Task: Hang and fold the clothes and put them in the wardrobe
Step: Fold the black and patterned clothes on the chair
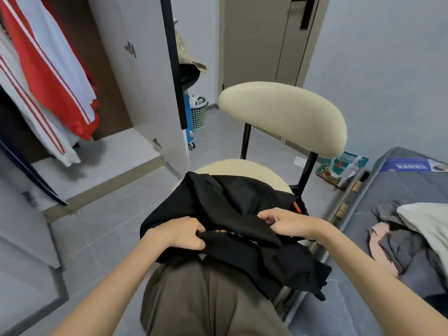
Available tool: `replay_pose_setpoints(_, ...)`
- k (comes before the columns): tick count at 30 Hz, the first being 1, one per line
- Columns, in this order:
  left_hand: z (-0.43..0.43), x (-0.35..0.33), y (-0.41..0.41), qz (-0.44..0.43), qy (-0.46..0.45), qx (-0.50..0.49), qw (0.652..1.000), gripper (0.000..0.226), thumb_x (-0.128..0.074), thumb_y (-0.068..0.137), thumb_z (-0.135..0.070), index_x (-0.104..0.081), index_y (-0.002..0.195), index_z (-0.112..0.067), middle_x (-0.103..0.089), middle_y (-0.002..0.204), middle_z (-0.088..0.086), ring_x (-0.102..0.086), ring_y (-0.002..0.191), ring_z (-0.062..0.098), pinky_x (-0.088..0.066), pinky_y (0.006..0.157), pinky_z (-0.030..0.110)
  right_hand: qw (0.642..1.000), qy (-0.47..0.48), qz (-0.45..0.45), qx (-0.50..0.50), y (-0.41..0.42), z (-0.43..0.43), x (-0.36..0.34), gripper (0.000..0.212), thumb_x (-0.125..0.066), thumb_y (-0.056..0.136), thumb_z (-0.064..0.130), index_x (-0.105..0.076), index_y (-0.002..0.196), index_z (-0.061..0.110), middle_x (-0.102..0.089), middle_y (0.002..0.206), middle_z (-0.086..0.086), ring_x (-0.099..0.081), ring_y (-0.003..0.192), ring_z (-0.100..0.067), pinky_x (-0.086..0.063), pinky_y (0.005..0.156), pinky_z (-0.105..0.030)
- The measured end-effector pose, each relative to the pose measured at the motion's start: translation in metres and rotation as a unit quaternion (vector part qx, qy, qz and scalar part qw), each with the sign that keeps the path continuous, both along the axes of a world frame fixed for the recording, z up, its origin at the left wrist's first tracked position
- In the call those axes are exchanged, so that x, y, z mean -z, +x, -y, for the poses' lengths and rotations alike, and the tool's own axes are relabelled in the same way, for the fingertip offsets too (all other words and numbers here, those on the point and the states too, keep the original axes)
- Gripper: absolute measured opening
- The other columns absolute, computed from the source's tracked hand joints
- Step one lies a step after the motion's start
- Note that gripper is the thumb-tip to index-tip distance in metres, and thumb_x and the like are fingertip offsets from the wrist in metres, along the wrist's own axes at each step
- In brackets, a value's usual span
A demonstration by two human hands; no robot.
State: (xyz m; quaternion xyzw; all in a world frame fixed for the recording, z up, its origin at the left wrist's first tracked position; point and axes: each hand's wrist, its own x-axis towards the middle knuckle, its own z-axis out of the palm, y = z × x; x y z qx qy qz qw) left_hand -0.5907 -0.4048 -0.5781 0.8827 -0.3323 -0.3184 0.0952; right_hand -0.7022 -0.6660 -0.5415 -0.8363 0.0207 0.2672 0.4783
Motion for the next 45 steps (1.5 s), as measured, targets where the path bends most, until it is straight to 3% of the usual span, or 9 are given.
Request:
replay_pose_setpoints(5,-0.016,0.008,-0.013,-0.107,-0.003,-0.012,0.994,0.077,-0.077,0.072,-0.053,-0.045,0.139,-0.03,-0.043,0.135,-0.015,-0.044,0.124,0.005,-0.035,0.108,0.025,1.0,-0.018,0.0,0.002,-0.004,-0.014,0.008,0.003,-0.055,0.094,0.008,-0.056,0.097,0.009,-0.065,0.094,-0.008,-0.058,0.085,-0.015,-0.046,0.08,-0.026)
replay_pose_setpoints(11,-0.006,0.001,-0.009,-0.125,-0.159,-0.125,0.971,0.1,-0.054,0.067,-0.081,-0.025,0.15,-0.035,-0.034,0.146,-0.017,-0.033,0.136,0.004,-0.026,0.109,0.021,0.961,0.055,0.21,0.169,0.014,-0.007,-0.014,0.009,-0.051,0.097,0.009,-0.058,0.093,0.011,-0.062,0.09,0.006,-0.058,0.081,0.007,-0.043,0.072,-0.008)
replay_pose_setpoints(14,0.014,-0.001,0.006,-0.258,-0.269,-0.314,0.873,0.093,-0.026,0.068,-0.09,-0.038,0.143,-0.036,-0.05,0.14,-0.008,-0.047,0.129,0.015,-0.041,0.105,0.035,0.931,0.081,0.283,0.214,0.027,0.001,-0.033,0.018,-0.045,0.097,0.007,-0.062,0.098,0.015,-0.065,0.093,0.009,-0.06,0.086,0.004,-0.045,0.078,-0.011)
replay_pose_setpoints(18,0.036,0.008,0.032,-0.419,-0.368,-0.466,0.686,0.092,-0.022,0.073,-0.091,-0.053,0.126,-0.023,-0.06,0.126,0.003,-0.056,0.117,0.026,-0.048,0.09,0.046,0.992,-0.055,0.11,-0.027,0.035,0.01,-0.024,0.03,-0.046,0.082,-0.007,-0.064,0.076,0.015,-0.062,0.076,0.006,-0.053,0.072,-0.005,-0.043,0.076,-0.024)
replay_pose_setpoints(23,0.05,0.038,0.031,-0.304,-0.291,-0.539,0.729,0.055,-0.069,0.081,-0.049,-0.054,0.126,-0.021,-0.059,0.128,0.004,-0.056,0.11,0.022,-0.047,0.082,0.036,0.99,-0.091,0.025,0.102,0.038,0.024,0.043,0.02,-0.051,0.086,0.016,-0.068,0.076,0.021,-0.072,0.086,0.007,-0.065,0.076,-0.012,-0.049,0.061,-0.015)
replay_pose_setpoints(28,0.061,0.056,0.027,-0.238,-0.327,-0.528,0.746,0.043,-0.072,0.084,-0.02,-0.049,0.121,-0.024,-0.062,0.121,0.0,-0.06,0.099,0.014,-0.051,0.068,0.031,0.934,-0.036,-0.074,0.347,0.043,0.021,0.11,0.022,-0.056,0.095,0.022,-0.037,0.1,0.012,-0.049,0.088,-0.006,-0.056,0.062,-0.012,-0.044,0.053,-0.025)
replay_pose_setpoints(34,0.07,0.064,0.036,-0.291,-0.36,-0.521,0.717,0.055,-0.052,0.095,-0.002,-0.035,0.133,-0.038,-0.058,0.111,-0.01,-0.059,0.101,0.016,-0.056,0.081,0.044,0.851,0.111,-0.004,0.513,0.061,0.005,0.128,0.043,-0.067,0.09,0.023,-0.034,0.113,0.011,-0.045,0.121,-0.012,-0.05,0.111,-0.024,-0.044,0.098,-0.036)
replay_pose_setpoints(40,0.071,0.056,0.062,-0.274,-0.494,-0.461,0.684,0.051,-0.053,0.098,-0.008,-0.039,0.132,-0.044,-0.062,0.123,-0.012,-0.064,0.109,0.011,-0.057,0.083,0.036,0.831,0.163,0.176,0.502,0.114,0.015,0.084,0.024,-0.065,0.089,0.007,-0.046,0.089,0.022,-0.055,0.1,-0.01,-0.047,0.095,-0.022,-0.041,0.077,-0.038)
replay_pose_setpoints(45,0.081,0.036,0.113,-0.257,-0.607,-0.464,0.592,0.074,-0.063,0.092,-0.008,-0.026,0.147,-0.04,-0.058,0.133,-0.005,-0.063,0.113,0.014,-0.051,0.097,0.039,0.828,0.36,0.109,0.415,0.18,0.043,0.039,0.058,-0.05,0.097,0.003,-0.035,0.138,0.04,-0.033,0.152,-0.001,-0.046,0.127,-0.025,-0.05,0.087,-0.047)
